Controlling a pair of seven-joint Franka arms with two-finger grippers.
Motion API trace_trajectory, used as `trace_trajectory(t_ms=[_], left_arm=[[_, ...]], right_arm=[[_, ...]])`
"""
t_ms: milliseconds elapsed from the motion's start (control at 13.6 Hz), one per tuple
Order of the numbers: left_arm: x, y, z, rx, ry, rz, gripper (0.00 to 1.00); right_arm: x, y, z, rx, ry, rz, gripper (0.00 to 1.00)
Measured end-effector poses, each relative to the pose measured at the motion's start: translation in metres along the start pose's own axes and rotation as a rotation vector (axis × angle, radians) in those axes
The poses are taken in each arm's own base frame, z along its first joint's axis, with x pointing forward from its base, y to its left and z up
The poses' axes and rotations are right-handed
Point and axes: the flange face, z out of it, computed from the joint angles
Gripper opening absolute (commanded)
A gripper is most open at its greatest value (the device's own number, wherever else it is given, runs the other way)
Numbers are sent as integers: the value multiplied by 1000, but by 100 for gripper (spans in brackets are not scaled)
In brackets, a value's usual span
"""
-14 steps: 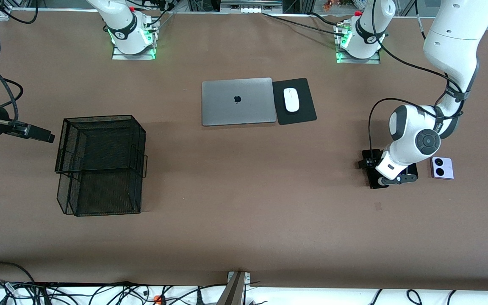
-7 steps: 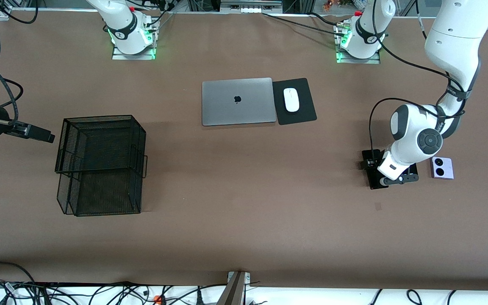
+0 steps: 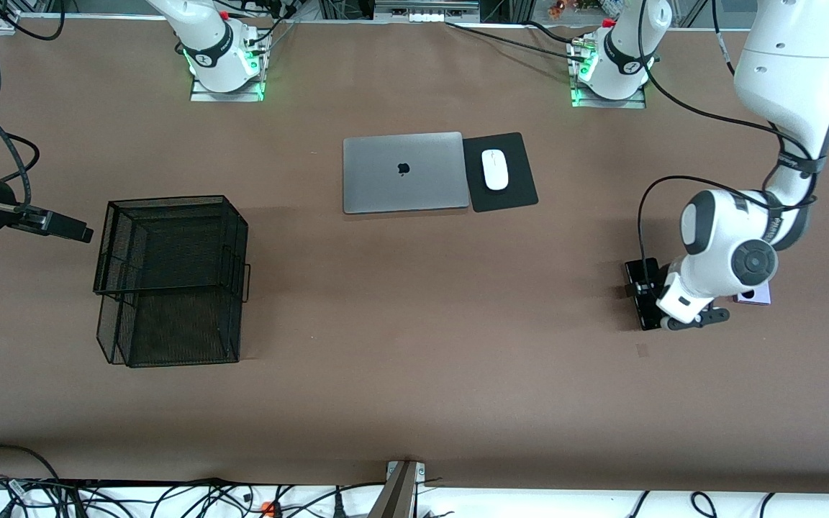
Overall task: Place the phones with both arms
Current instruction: 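Carry the black phone to the table middle and set it down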
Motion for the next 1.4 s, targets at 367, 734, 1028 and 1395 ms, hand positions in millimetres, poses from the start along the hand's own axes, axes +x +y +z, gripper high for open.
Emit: trace_trajectory(t_ms=[367,734,1028,1395], left_arm=[[-16,83,-13,11,7,15,9],[-74,224,-17,21,40,26,9],[-119,333,-21,-47,53,6,9],[-164,452,1,-101,100,83,8]], right_arm=[[0,0,0,0,0,0,100],[1,0,1,0,0,0,100],[1,0,1,0,0,0,100],[1,0,2,0,-1,1,100]])
